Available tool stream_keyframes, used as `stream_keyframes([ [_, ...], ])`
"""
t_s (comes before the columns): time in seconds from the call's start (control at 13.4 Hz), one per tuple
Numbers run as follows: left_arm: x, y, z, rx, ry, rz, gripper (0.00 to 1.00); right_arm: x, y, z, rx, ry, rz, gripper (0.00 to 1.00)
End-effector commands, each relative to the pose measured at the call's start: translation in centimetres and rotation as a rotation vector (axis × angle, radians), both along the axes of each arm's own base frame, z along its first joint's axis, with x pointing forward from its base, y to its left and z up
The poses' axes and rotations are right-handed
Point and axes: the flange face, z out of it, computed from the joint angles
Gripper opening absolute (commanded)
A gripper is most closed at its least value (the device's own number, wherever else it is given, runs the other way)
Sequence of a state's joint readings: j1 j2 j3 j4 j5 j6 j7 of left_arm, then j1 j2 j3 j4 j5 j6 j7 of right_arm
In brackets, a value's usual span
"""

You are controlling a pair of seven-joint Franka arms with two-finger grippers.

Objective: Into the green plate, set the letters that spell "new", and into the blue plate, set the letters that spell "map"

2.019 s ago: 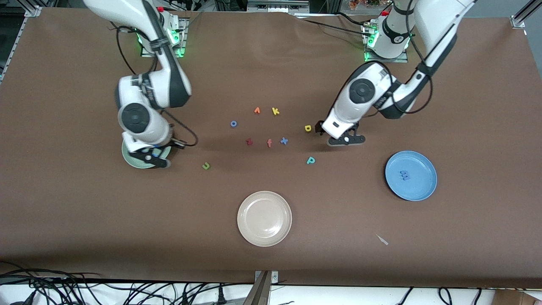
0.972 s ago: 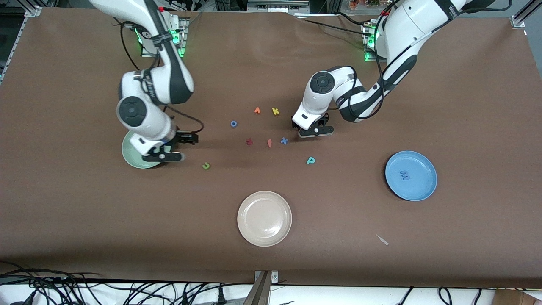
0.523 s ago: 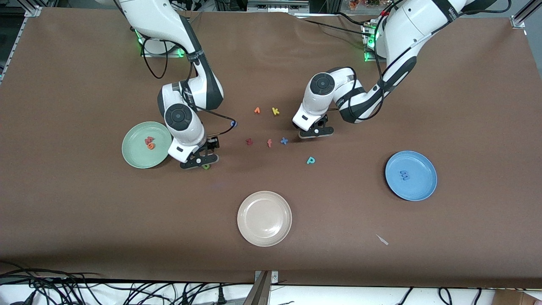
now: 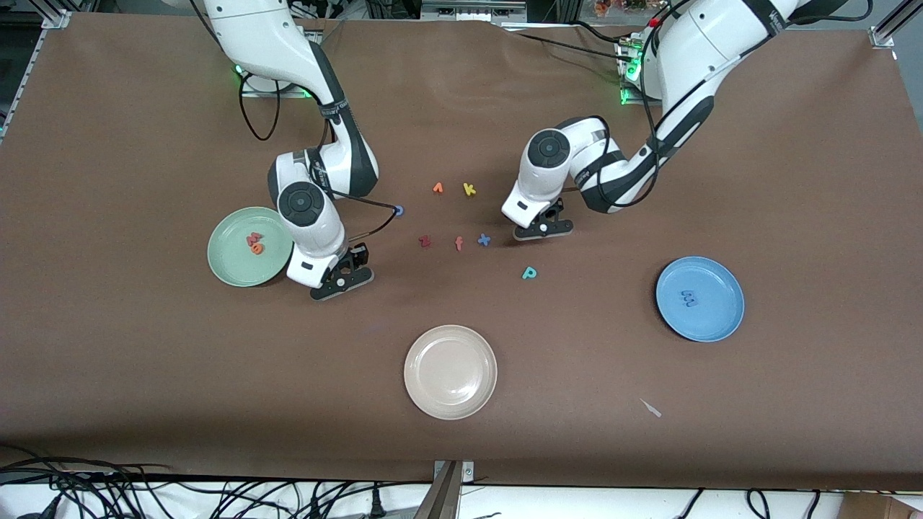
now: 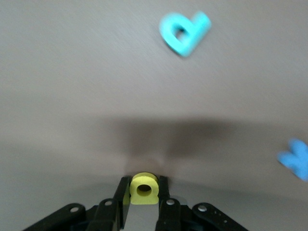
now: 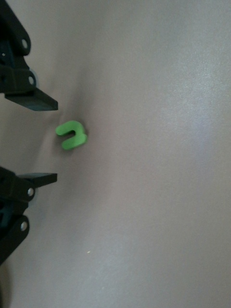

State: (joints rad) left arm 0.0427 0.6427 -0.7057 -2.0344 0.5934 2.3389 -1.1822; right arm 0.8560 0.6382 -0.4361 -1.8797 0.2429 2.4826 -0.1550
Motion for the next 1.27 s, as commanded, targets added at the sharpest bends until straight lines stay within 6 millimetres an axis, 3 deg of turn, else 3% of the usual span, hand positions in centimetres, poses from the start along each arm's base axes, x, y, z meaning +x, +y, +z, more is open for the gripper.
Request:
stream_keyframes([
  [0.0, 4.9, 4.0, 3.1, 0.030, 0.021, -0.058, 0.08, 0.7, 0.3, -1.0, -0.008, -0.052, 0.075, 0.61],
  [0.15, 8.3, 9.2, 5.3, 0.045, 0.048, -0.133, 0.08, 0.7, 0.3, -1.2, -0.007, -0.063, 0.082, 0.61],
  [0.37, 12.5, 16.8, 7.0, 0.036, 0.067, -0.223, 0.08, 0.2, 0.8, -2.2, -0.005, -0.052, 0.080, 0.61],
  [0.6, 15.1, 26.1, 6.9, 0.009, 0.083, -0.331, 0.09, 0.2, 0.9, -2.3, -0.005, -0.050, 0.076, 0.60],
  [0.67, 15.7, 28.3, 6.7, 0.006, 0.083, -0.359, 0.09, 0.2, 0.9, -2.3, -0.006, -0.050, 0.082, 0.48],
  [0.75, 16.0, 30.4, 6.0, 0.021, 0.090, -0.391, 0.12, 0.2, 0.9, -2.3, -0.006, -0.049, 0.079, 0.23],
  [0.82, 16.4, 31.9, 5.2, 0.038, 0.094, -0.417, 0.17, 0.1, 0.9, -2.3, -0.006, -0.048, 0.078, 0.06],
  [0.97, 16.7, 32.7, 4.2, 0.043, 0.074, -0.444, 1.00, 0.1, 1.1, -2.1, -0.003, -0.046, 0.077, 0.02],
  [1.05, 16.8, 32.7, 4.6, 0.045, 0.068, -0.433, 1.00, 0.1, 0.9, -1.7, -0.002, -0.046, 0.084, 0.02],
  [1.2, 17.5, 30.9, 6.4, 0.023, 0.039, -0.394, 1.00, 0.6, -1.3, 1.8, 0.004, -0.007, 0.043, 0.02],
])
